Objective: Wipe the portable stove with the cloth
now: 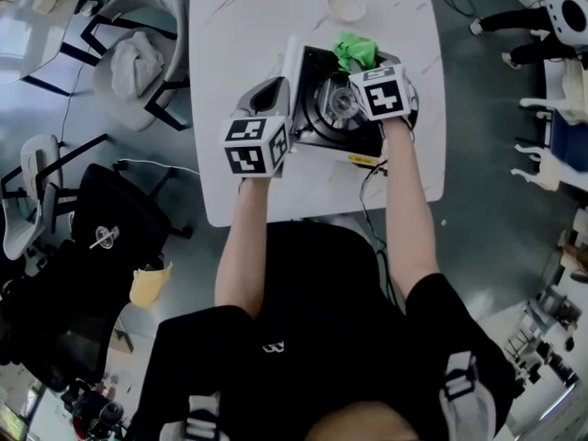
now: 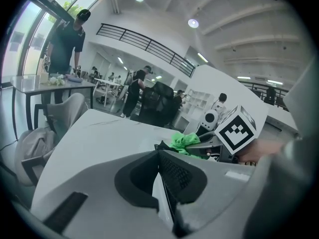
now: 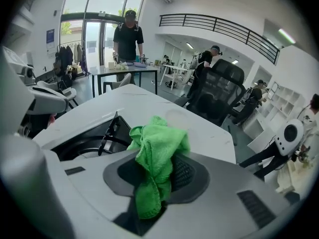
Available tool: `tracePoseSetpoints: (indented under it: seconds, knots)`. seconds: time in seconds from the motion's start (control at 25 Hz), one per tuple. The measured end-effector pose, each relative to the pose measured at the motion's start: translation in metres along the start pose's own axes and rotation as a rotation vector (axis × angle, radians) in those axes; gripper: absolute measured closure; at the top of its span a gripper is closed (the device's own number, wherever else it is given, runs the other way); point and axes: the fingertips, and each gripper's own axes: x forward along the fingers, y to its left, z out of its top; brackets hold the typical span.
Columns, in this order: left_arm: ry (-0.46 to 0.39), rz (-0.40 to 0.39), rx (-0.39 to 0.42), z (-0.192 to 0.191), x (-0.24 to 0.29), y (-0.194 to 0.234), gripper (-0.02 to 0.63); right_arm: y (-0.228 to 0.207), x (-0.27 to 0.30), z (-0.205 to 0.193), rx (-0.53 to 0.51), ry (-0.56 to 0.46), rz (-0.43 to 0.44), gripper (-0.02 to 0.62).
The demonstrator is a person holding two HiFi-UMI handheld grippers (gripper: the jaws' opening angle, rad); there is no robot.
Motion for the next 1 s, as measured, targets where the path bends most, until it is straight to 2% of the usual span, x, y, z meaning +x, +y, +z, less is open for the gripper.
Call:
tracePoseSetpoints:
  seconds: [0.16,0.36,0.52,0.68,0.84,1.0]
  knots:
    - [0.001,0.004,0.016,0.003,0.002,-0.01,0.611,-0.015,-0.004,0.002,-0.052,-0.029,-0.032,0.497]
    - [-0.002,0.0,0.035,0.004,0.003,-0.028,0.611,-0.035,-0.01,-0.011,-0.046,-0.023,-0.069,0.497]
    - [0.0,0.003,0.042,0.002,0.001,-0.036,0.611,-0.059,-0.014,-0.025,-0.071,0.011,-0.15,0.497]
    - [-0.004,0.005,0.042,0.0,0.0,-0.043,0.611,-0.078,-0.034,-0.024,-0.055,-0.046,-0.221,0.497]
    - [-0.007,-0.003,0.043,-0.002,0.0,-0.051,0.611,-0.073,-0.051,-0.039,-0.002,-0.106,-0.183,0.497]
    - [-0.003,-0.021,0.049,-0.007,0.002,-0.056,0.611,-0.053,-0.058,-0.054,-0.054,-0.125,-0.153,0.497]
